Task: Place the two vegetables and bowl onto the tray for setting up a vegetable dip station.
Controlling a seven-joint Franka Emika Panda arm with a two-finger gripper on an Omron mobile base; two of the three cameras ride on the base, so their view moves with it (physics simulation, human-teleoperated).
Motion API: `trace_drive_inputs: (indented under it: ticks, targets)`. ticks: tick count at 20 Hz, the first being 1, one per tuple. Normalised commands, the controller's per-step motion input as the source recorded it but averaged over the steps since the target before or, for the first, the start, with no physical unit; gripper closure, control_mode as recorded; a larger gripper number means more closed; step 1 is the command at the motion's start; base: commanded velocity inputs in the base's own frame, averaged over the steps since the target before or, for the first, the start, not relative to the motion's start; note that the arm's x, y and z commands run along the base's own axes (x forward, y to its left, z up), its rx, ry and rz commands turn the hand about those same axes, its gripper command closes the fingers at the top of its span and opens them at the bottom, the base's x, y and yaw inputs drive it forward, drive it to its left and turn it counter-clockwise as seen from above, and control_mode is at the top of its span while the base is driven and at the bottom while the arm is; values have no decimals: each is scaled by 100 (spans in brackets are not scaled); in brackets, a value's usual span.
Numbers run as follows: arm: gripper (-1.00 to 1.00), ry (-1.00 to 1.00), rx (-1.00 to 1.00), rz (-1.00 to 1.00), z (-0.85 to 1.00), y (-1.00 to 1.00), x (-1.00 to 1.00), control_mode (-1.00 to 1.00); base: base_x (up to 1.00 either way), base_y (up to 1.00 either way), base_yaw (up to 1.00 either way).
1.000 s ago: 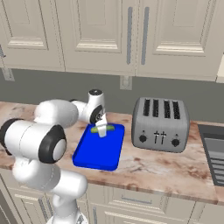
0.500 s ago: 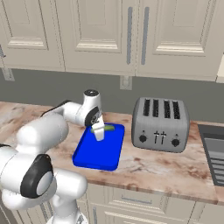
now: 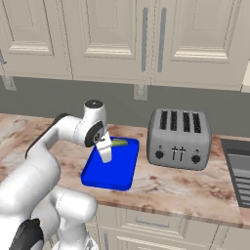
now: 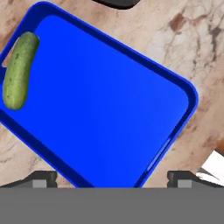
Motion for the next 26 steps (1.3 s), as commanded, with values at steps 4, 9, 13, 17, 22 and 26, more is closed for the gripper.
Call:
trace_drive_inputs:
  ticks: [4, 9, 13, 17, 22, 26]
  targets:
    - [-100, 0, -2, 10, 31, 2, -58, -100, 0, 0, 0]
    - [-100, 0, -1, 18, 27, 3, -70, -100, 0, 0, 0]
    - [-100, 0, -2, 20, 23, 10, -66, -100, 0, 0, 0]
    - [-100, 0, -5, 16, 23, 21, -65, -100, 0, 0, 0]
    - [-100, 0, -8, 10, 23, 31, -52, -100, 0, 0, 0]
    - [-100, 0, -7, 11, 21, 24, -41, -100, 0, 0, 0]
